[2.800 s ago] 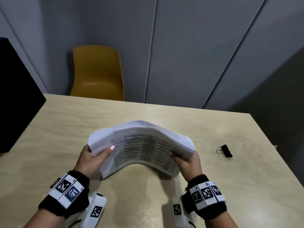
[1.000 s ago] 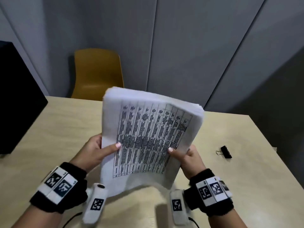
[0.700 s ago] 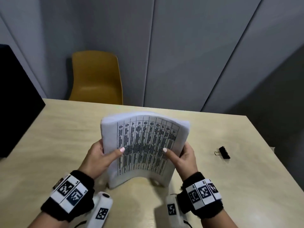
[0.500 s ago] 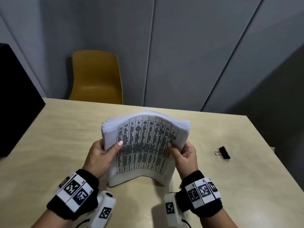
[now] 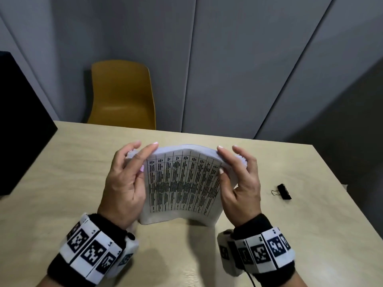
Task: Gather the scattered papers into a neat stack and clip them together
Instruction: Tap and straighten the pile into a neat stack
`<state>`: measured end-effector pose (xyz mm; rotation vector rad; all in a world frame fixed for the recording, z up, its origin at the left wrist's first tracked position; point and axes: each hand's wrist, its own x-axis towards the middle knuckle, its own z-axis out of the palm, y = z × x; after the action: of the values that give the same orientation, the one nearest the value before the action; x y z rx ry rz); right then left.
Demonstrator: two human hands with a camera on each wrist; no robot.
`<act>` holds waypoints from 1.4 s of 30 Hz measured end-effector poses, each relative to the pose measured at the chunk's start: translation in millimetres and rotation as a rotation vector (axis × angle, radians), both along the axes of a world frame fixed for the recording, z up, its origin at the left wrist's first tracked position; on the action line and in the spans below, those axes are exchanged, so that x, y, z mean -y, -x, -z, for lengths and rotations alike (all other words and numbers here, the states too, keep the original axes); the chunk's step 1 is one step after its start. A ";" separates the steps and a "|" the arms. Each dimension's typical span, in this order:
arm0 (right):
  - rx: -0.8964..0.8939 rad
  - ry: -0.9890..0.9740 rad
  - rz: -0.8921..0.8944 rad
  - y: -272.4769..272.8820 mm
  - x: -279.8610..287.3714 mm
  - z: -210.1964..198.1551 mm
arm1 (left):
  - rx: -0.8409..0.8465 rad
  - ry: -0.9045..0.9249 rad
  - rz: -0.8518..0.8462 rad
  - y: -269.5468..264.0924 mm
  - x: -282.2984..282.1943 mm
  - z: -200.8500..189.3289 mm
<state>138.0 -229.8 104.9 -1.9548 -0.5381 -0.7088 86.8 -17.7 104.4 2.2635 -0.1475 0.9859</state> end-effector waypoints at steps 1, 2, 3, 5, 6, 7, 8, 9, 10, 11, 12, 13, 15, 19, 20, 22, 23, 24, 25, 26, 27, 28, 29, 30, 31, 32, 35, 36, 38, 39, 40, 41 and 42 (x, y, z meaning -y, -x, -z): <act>-0.011 0.001 -0.005 0.6 0.7 0.9 | -0.017 0.000 0.004 0.9 -0.2 -1.2; -0.019 0.008 -0.001 1.4 1.2 0.9 | -0.031 -0.002 0.003 1.7 -1.0 -2.1; -0.024 0.017 -0.001 2.1 1.8 0.3 | -0.044 0.002 0.011 2.6 -1.4 -4.2; -0.020 0.033 -0.006 3.1 2.2 -1.8 | -0.070 0.033 0.031 5.2 -2.9 -8.6; -0.018 0.035 -0.014 3.2 3.3 -3.4 | -0.077 0.044 0.033 6.4 -4.2 -11.5; -0.018 0.031 -0.020 2.9 5.4 -4.9 | -0.077 0.049 0.026 7.7 -6.1 -14.8; -0.015 0.026 -0.022 2.3 8.6 -6.8 | -0.071 0.048 0.016 8.8 -8.8 -17.7; -0.015 0.024 -0.020 1.2 12.4 -8.9 | -0.065 0.048 0.007 9.5 -12.0 -20.6; -0.019 0.021 -0.018 -0.1 16.6 -10.8 | -0.060 0.051 0.002 10.1 -15.3 -23.2; -0.023 0.015 -0.020 -1.5 20.3 -12.5 | -0.058 0.055 0.002 10.6 -18.2 -25.9; -0.026 0.010 -0.025 -2.7 23.5 -13.9 | -0.056 0.060 0.005 10.8 -20.7 -28.3; -0.026 0.004 -0.030 -3.7 25.6 -15.1 | -0.054 0.062 0.008 10.9 -22.5 -30.3; -0.025 -0.016 -0.042 -5.0 28.8 -15.9 | -0.050 0.047 0.007 9.8 -24.6 -32.0; -0.007 -0.006 -0.063 -4.2 29.1 -15.8 | -0.036 -0.044 -0.020 5.3 -25.0 -26.8; 0.003 0.024 -0.072 -2.8 27.4 -15.8 | -0.043 -0.093 -0.023 5.0 -23.7 -24.1; 0.010 0.115 -0.084 0.1 23.0 -15.6 | -0.070 -0.181 -0.015 5.6 -21.7 -19.3; 0.005 0.159 -0.087 0.7 21.2 -15.3 | -0.085 -0.206 -0.017 6.3 -21.2 -18.1; -0.002 0.186 -0.088 0.7 19.9 -14.8 | -0.099 -0.212 -0.025 7.0 -20.9 -17.7; -0.006 0.195 -0.086 0.2 19.2 -14.1 | -0.110 -0.207 -0.034 7.6 -21.1 -18.0; -0.006 0.196 -0.083 -0.3 18.9 -13.4 | -0.119 -0.195 -0.034 7.7 -20.5 -18.7; -0.003 0.201 -0.082 -0.4 18.7 -12.1 | -0.126 -0.183 -0.026 8.2 -19.6 -19.2; 0.003 0.212 -0.087 0.2 18.1 -10.4 | -0.133 -0.174 -0.017 8.9 -18.1 -19.7; 0.007 0.224 -0.093 1.2 17.3 -8.6 | -0.137 -0.170 -0.008 9.3 -16.7 -19.6; 0.008 0.236 -0.098 2.3 16.3 -6.8 | -0.144 -0.171 -0.002 9.6 -15.9 -19.0; 0.009 0.245 -0.103 3.4 16.2 -5.7 | -0.152 -0.171 0.011 9.6 -15.8 -17.5; 0.015 0.245 -0.106 4.3 16.3 -6.1 | -0.159 -0.161 0.033 9.2 -15.6 -16.5; 0.029 0.158 -0.099 3.0 16.4 -7.2 | -0.138 -0.060 0.091 8.4 -16.5 -16.7; -0.016 0.067 -0.099 2.0 16.5 -5.8 | -0.126 0.008 0.097 7.1 -17.6 -15.4; -0.232 -0.204 -0.152 -3.4 18.4 0.6 | -0.148 0.268 0.157 2.7 -19.0 -10.7; -0.365 -0.324 -0.209 -6.4 19.8 5.4 | -0.212 0.436 0.212 0.1 -20.7 -4.4; -0.492 -0.385 -0.270 -9.0 20.4 10.8 | -0.305 0.578 0.274 -2.2 -22.7 3.7; -0.596 -0.383 -0.310 -11.9 19.4 16.7 | -0.408 0.693 0.332 -4.7 -24.1 12.7; -0.670 -0.345 -0.323 -14.9 17.6 22.5 | -0.502 0.764 0.349 -7.5 -25.6 22.6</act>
<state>152.8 -247.4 82.4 -1.5967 -0.2772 0.0727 94.3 8.0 81.8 1.6236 0.0512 0.2012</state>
